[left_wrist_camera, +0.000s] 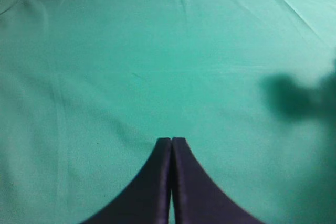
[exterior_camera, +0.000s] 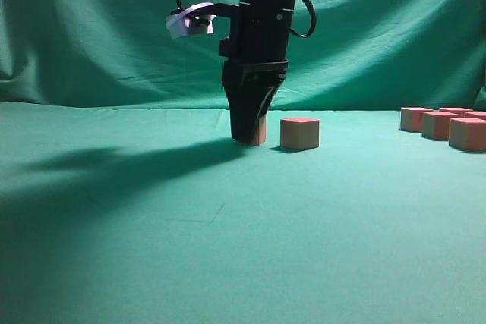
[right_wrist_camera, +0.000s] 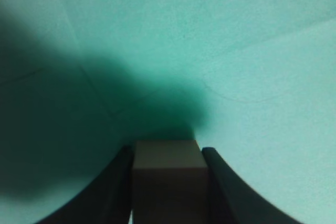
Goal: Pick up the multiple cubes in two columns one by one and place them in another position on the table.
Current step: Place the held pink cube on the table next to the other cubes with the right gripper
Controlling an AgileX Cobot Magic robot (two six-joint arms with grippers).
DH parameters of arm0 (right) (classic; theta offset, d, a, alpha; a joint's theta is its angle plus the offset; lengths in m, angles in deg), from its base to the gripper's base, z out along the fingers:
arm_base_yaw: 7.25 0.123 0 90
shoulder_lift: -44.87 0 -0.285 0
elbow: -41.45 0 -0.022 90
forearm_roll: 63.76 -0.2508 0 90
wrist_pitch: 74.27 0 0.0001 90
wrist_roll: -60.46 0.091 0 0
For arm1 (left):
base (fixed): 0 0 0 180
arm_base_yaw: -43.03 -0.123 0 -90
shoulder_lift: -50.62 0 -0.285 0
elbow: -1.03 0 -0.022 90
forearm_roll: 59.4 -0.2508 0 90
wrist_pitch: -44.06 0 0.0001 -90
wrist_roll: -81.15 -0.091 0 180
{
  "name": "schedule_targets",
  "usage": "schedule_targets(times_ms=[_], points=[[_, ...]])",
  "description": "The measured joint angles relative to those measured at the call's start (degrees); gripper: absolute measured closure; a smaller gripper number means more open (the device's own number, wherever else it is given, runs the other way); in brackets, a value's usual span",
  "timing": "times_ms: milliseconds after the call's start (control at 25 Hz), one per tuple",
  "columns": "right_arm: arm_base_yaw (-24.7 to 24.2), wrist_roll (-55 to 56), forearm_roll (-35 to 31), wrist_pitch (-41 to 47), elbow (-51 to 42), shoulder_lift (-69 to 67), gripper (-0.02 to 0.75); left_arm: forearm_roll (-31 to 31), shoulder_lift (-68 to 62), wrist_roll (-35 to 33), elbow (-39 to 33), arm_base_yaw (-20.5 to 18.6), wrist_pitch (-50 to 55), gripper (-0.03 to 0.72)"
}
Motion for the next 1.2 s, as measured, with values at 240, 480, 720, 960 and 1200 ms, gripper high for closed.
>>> schedule_targets(times_ms=[240, 480, 720, 960, 1200], points=[[-0.4, 0.0, -0.4, 0.0, 0.0, 0.0, 0.456, 0.0, 0.0, 0.0, 0.0, 0.0, 0.0, 0.688], [-0.5, 0.0, -0.4, 0.0, 0.0, 0.0, 0.456, 0.0, 0.0, 0.0, 0.0, 0.0, 0.0, 0.688], [-0.5, 0.0, -0.4, 0.0, 0.0, 0.0, 0.456, 0.0, 0.0, 0.0, 0.0, 0.0, 0.0, 0.688], [-0.6, 0.3, 0.4, 0.0, 0.0, -0.2, 0.307, 0.0, 0.0, 0.0, 0.0, 0.0, 0.0, 0.688], [-0.6, 0.6, 0.7, -0.6, 0.1, 0.0, 0.123, 0.0, 0.0, 0.0, 0.0, 0.0, 0.0, 0.688]])
